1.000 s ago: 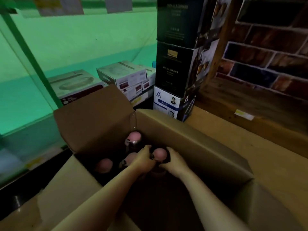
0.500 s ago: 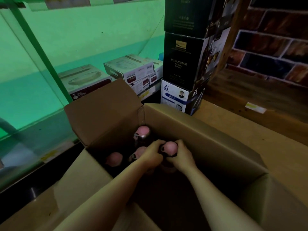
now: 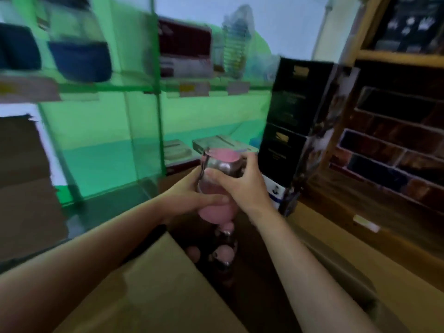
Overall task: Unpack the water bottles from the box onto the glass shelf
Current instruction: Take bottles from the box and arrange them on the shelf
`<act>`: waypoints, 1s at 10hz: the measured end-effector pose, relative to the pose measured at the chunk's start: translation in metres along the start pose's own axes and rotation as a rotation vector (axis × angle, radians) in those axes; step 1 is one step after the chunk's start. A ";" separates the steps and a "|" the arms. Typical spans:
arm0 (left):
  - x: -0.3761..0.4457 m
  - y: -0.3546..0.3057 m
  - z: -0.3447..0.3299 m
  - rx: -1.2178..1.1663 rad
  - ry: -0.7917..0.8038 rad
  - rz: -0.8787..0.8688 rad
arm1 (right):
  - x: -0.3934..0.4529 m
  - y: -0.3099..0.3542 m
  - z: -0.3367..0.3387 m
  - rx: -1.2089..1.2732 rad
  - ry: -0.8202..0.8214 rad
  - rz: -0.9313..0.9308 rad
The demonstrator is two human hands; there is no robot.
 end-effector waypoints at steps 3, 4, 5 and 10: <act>-0.150 -0.149 0.195 0.147 -0.282 -0.073 | -0.052 0.223 -0.135 0.052 0.331 0.359; -0.191 -0.186 0.252 0.165 -0.358 -0.068 | -0.071 0.285 -0.173 0.061 0.410 0.452; -0.242 -0.231 0.308 0.230 -0.417 -0.052 | -0.087 0.355 -0.220 0.135 0.481 0.521; -0.446 -0.269 0.518 0.462 -0.789 0.112 | -0.198 0.556 -0.431 0.110 0.796 0.836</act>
Point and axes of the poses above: each hand's wrist, its own x-axis towards the middle knuckle, its own z-axis out of the back of the hand, y = z × x, the point moved 9 cm from there along x, towards the middle knuckle, and after that the axes turned 8 degrees about -z, right-handed, at the moved point
